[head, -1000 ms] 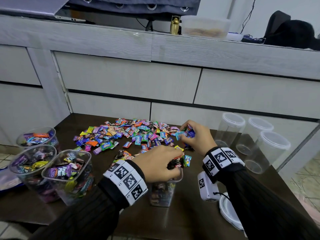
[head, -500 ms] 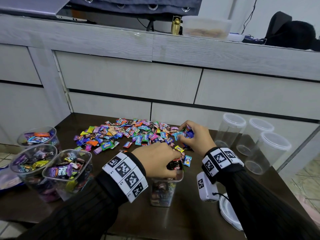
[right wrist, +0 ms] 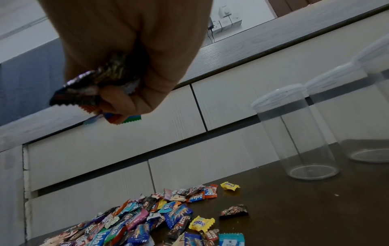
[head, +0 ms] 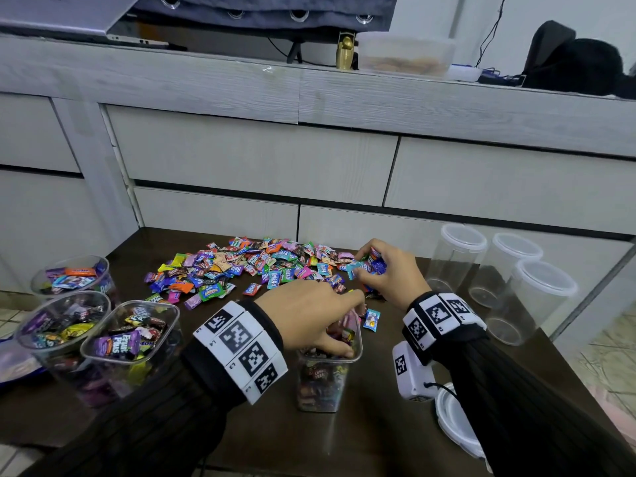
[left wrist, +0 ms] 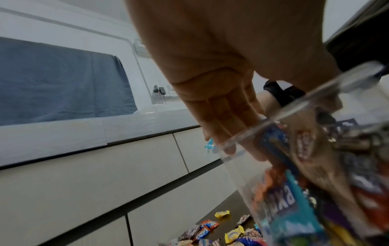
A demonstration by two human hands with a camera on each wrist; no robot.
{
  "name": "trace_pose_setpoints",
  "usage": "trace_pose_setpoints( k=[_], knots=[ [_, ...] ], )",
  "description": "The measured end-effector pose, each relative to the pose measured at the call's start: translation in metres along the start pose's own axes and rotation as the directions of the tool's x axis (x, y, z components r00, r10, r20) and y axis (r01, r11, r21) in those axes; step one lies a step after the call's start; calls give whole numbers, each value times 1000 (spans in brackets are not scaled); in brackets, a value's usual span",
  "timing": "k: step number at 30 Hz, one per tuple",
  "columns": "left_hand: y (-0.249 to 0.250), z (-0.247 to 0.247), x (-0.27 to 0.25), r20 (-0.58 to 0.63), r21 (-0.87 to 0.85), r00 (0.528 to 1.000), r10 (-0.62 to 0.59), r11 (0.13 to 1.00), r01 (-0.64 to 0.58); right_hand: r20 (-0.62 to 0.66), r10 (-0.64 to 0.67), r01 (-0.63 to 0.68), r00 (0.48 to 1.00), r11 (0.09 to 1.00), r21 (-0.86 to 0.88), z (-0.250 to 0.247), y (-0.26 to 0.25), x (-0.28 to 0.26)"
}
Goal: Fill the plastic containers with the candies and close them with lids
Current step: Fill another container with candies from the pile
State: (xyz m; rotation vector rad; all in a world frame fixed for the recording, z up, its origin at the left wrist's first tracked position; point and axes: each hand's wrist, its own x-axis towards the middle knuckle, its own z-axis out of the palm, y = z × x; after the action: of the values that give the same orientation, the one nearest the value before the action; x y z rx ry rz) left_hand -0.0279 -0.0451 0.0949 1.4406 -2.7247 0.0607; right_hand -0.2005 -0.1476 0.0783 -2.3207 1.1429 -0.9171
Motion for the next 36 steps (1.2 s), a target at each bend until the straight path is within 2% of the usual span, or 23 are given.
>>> trace_pose_setpoints(
  k=[2, 5, 7, 8, 11, 14, 17, 21, 28, 33, 36],
  knots=[
    [0, 1, -5, -43, -73, 999, -7, 997, 3, -2, -5, 5, 1000, 1000, -8, -2, -2, 1],
    [-2, 1, -12, -154, -290, 988, -21, 957, -25, -21, -30, 29, 999, 1000, -9, -7, -7, 3],
    [-5, 4, -18, -245, -393, 967, -65, 919, -37, -57, -46, 47, 997, 999, 10, -12, -13, 4],
    [-7, 7, -21, -249, -438, 963, -99, 899, -21, -81, -58, 60, 995, 998, 19, -13, -17, 5],
    [-10, 17, -29, -129, -573, 973, -191, 815, 84, -151, -94, 108, 984, 991, 84, -14, -32, 2],
    [-14, 32, -34, -25, -715, 962, -273, 678, 174, -171, -113, 143, 979, 973, 180, -6, -46, -9],
    [-15, 45, -37, 41, -723, 944, -328, 642, 254, -155, -142, 177, 978, 955, 240, 9, -55, -25],
    [-14, 51, -38, 3, -740, 935, -356, 628, 241, -78, -215, 228, 974, 939, 257, 29, -59, -43],
    [-15, 59, -39, 9, -789, 920, -391, 563, 247, 56, -329, 319, 943, 938, 137, 36, -57, -56],
    [-13, 55, -38, -44, -786, 919, -391, 581, 209, 192, -413, 400, 890, 911, 104, 31, -59, -55],
    [-13, 54, -36, -34, -757, 924, -382, 613, 225, 195, -408, 396, 892, 913, 98, 31, -59, -56]
  ],
)
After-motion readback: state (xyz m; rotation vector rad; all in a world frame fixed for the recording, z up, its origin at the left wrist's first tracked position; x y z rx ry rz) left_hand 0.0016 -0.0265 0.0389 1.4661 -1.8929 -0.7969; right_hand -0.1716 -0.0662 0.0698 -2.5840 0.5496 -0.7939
